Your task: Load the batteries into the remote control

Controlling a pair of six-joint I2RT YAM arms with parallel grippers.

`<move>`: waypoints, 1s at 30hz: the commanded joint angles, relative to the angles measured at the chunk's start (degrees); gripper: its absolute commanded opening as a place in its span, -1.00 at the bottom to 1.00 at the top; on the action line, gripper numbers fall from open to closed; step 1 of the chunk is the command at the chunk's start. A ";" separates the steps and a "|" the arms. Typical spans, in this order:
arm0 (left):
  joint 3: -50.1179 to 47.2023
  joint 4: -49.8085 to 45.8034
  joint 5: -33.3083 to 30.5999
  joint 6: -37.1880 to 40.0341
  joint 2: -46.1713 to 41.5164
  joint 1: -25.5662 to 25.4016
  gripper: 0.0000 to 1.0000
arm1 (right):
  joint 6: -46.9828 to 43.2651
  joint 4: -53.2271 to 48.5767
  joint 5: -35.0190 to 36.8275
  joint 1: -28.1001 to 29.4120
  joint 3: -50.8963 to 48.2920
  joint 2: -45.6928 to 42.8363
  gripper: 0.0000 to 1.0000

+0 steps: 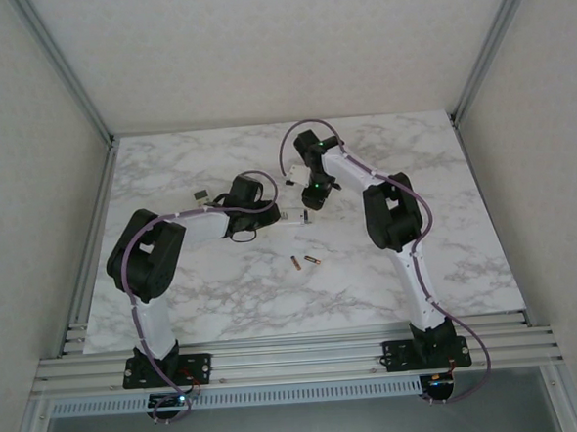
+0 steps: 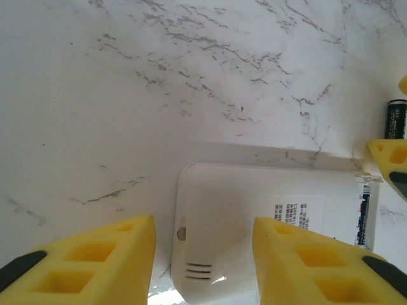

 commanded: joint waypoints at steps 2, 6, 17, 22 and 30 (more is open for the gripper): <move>-1.10 0.32 0.59 0.00 -1.69 0.35 -0.14 | -0.51 -3.96 -1.98 -0.90 -2.77 -0.70 0.02; -1.29 0.27 0.46 -0.12 -1.78 0.35 -0.15 | 3.43 -3.69 -1.42 -1.05 -2.11 -0.18 0.00; -1.24 0.67 0.54 -0.39 -2.02 0.27 -0.16 | 32.49 10.05 -5.00 -1.70 -13.54 -11.06 0.07; -1.59 0.63 0.48 -0.18 -2.70 0.26 -0.16 | 40.17 13.05 -5.28 -1.70 -17.66 -10.51 -0.03; -2.16 0.61 0.02 0.00 -3.49 0.33 -0.16 | 39.72 11.73 -3.65 -1.77 -16.07 -6.69 -0.81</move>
